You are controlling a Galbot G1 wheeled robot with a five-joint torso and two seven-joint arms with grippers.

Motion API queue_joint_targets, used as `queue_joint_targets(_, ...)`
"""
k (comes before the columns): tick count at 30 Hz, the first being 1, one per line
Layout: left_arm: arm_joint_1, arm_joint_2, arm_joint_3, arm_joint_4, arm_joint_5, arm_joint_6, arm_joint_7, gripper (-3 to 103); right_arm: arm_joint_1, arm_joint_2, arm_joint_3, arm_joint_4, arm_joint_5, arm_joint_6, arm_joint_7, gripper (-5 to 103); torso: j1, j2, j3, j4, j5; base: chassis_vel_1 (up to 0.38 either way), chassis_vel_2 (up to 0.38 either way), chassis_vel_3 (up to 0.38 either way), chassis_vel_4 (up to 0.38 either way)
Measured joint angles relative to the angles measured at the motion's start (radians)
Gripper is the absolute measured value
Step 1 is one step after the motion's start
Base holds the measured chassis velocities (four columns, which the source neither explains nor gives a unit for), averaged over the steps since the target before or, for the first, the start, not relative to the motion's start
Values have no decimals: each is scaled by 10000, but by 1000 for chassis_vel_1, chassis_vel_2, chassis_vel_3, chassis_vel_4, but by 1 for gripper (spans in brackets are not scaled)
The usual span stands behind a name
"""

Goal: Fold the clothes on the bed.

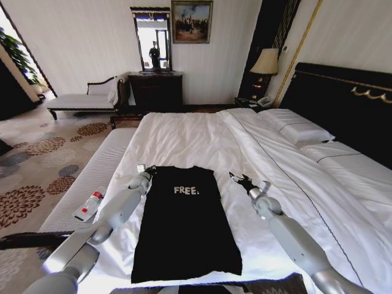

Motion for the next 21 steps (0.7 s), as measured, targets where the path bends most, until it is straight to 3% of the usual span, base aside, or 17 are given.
queue_joint_targets(21,235,262,61,-431,105,69,-56,1,1589,1722,-1431,-2339,-285,91,-299,100,-2,1,-2,-2,0,0,0,0,0)
